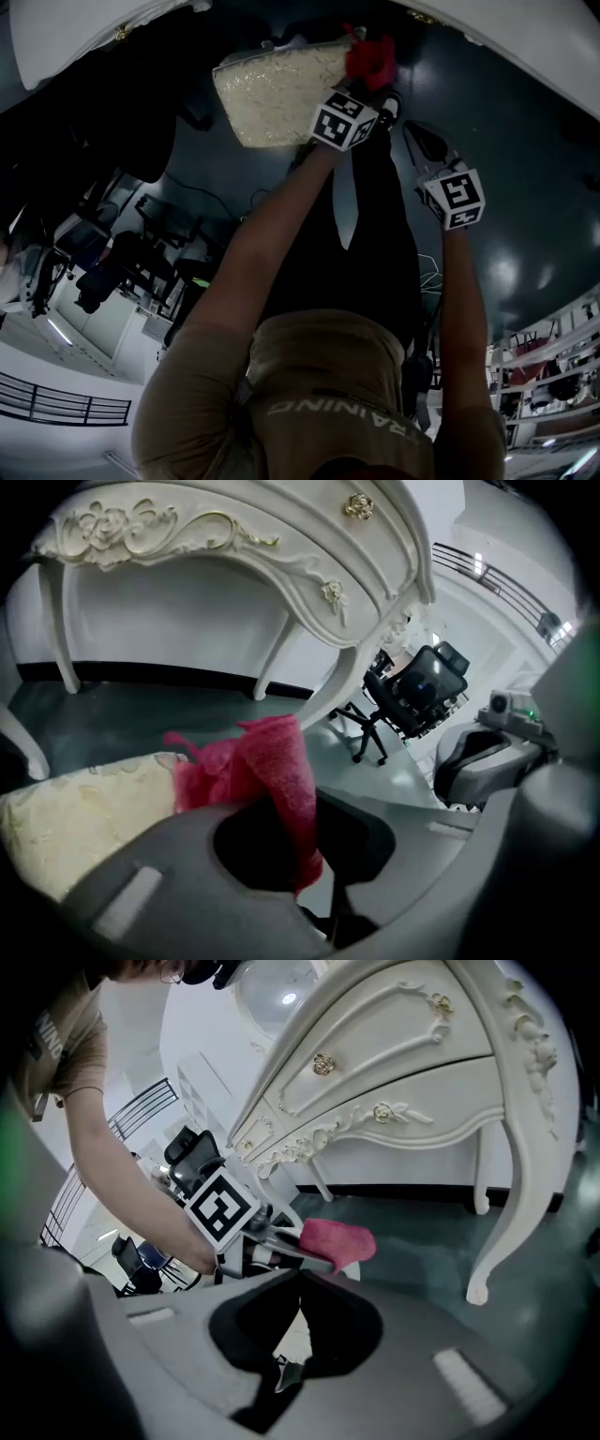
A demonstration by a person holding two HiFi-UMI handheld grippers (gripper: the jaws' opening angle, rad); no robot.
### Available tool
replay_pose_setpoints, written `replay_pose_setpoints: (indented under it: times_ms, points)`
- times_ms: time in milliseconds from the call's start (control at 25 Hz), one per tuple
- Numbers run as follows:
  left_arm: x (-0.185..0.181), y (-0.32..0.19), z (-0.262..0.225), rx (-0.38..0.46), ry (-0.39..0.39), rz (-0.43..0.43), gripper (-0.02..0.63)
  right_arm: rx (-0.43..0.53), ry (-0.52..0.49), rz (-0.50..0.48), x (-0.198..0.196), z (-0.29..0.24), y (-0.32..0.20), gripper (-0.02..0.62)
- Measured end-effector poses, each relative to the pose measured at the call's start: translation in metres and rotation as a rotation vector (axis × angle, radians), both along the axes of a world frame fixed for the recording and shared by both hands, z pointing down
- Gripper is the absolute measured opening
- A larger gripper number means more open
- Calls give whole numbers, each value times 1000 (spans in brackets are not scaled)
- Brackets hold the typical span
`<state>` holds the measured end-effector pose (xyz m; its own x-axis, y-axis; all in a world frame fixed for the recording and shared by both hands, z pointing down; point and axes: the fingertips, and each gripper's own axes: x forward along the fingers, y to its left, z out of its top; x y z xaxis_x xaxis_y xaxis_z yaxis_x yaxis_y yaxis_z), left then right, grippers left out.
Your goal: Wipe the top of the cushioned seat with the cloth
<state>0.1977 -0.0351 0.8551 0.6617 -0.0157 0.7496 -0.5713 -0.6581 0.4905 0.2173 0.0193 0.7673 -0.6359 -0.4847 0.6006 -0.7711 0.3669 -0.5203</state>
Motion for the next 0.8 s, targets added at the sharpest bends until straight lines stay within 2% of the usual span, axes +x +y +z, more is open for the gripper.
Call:
replay_pose_setpoints:
  times_ms: [160,360,600,800]
  points:
    - [7,16,-10,-39,93,15,41,-13,-2,-3,-4,7,4,5]
    - [1,27,-43,-69,267,16,41,-16,4,-38,-18,6,6,5]
    - [-71,12,-73,-6,282,-104,41,-15,26,-95,-58,-1,8,3]
    - [-157,-10,-81,62,265,-224,41,-5,39,-127,-106,1,4,5]
